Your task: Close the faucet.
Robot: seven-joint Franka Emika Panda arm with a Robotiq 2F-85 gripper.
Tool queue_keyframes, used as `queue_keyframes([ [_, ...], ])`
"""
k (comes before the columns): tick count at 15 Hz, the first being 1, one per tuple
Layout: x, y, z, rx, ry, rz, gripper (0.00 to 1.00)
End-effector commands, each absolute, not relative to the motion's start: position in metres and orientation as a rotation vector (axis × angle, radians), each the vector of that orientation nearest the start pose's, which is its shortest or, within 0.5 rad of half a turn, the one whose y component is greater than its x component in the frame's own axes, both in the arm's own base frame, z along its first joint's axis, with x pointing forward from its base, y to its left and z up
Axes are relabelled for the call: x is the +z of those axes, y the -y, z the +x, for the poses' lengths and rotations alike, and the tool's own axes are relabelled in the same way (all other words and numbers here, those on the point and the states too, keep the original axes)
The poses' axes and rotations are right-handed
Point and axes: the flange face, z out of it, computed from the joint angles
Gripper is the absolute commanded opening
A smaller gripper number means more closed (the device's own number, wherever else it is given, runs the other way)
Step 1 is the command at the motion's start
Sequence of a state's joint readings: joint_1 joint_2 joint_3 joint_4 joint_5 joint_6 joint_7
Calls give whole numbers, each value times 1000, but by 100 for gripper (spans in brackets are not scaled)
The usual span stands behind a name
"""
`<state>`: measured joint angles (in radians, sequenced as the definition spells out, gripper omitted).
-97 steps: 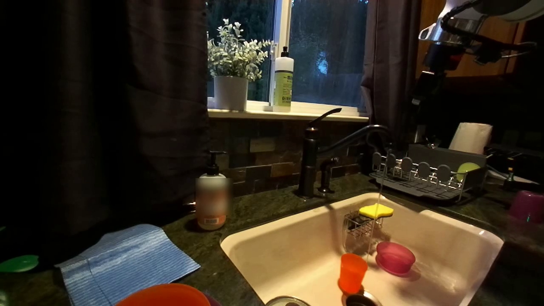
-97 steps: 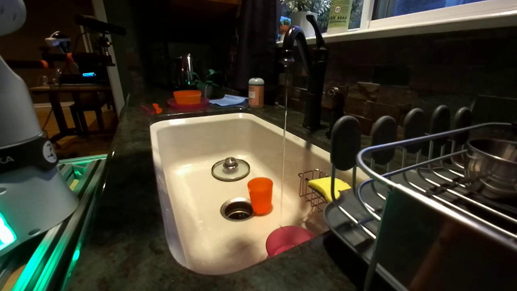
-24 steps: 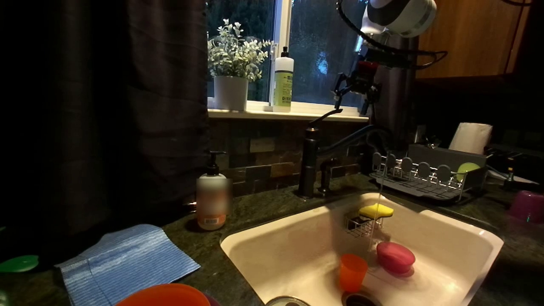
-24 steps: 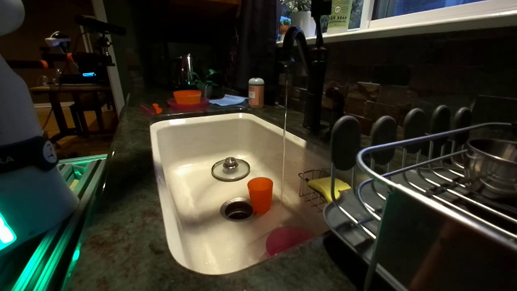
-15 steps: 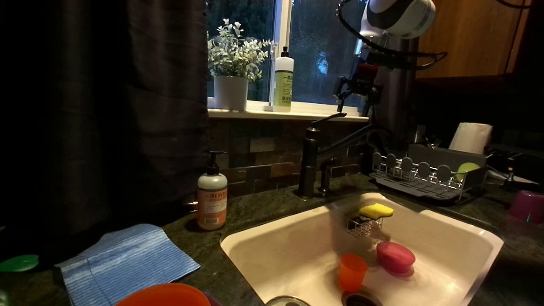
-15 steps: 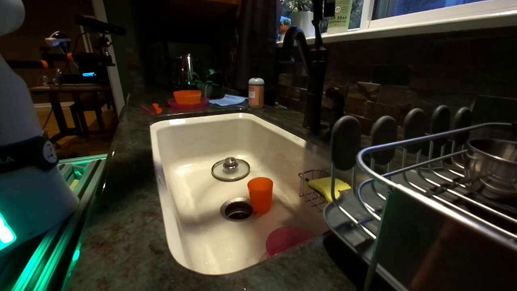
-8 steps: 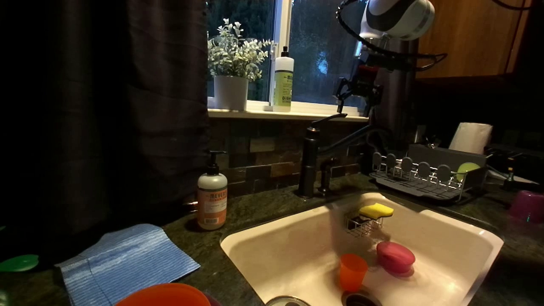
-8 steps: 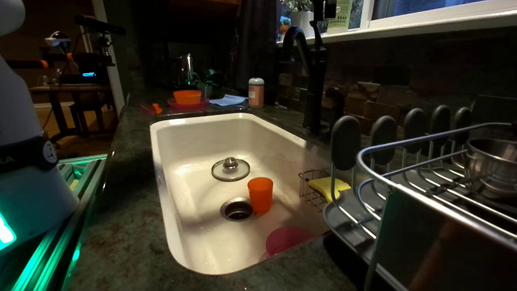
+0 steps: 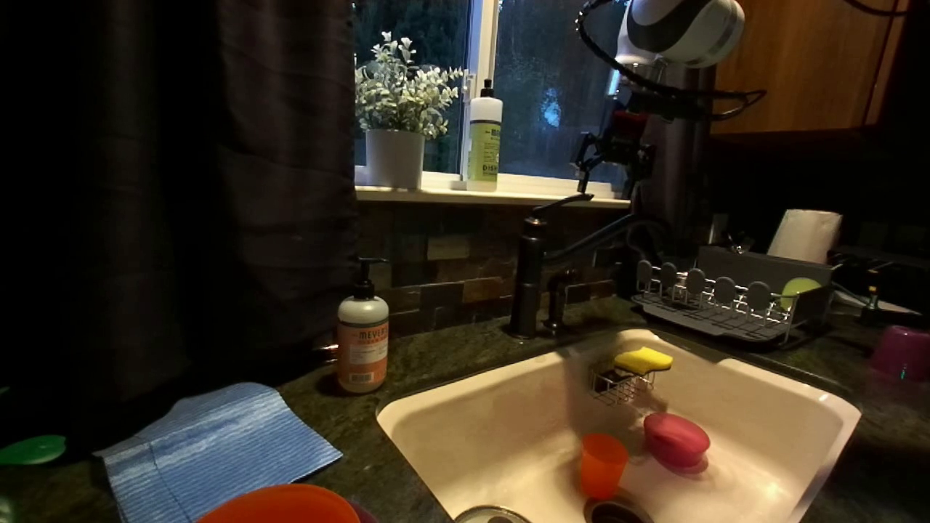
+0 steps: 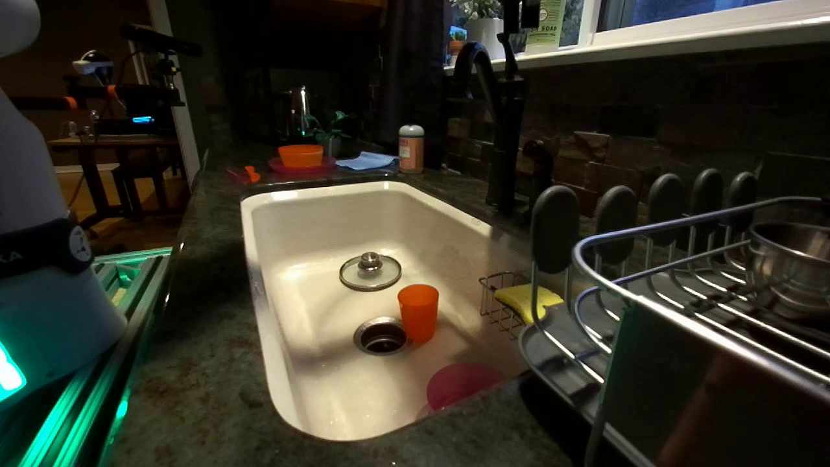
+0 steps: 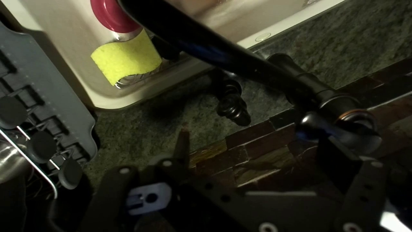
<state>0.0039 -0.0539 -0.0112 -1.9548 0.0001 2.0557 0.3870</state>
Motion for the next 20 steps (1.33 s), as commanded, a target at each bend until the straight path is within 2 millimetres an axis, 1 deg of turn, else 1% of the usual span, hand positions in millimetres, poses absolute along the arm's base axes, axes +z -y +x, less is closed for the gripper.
queue_keyframes([
  [1, 526, 3, 530, -255, -551, -3109, 100],
  [3, 537, -1, 513, -278, -464, -3149, 100],
  [6, 548, -12, 481, -218, -228, -3197, 100],
  [9, 559, -13, 451, -183, -18, -3246, 100],
  [12, 562, -9, 425, -213, 157, -3296, 100],
  [16, 562, -4, 398, -272, 272, -3317, 100],
  [20, 560, -2, 377, -352, 244, -3284, 100],
])
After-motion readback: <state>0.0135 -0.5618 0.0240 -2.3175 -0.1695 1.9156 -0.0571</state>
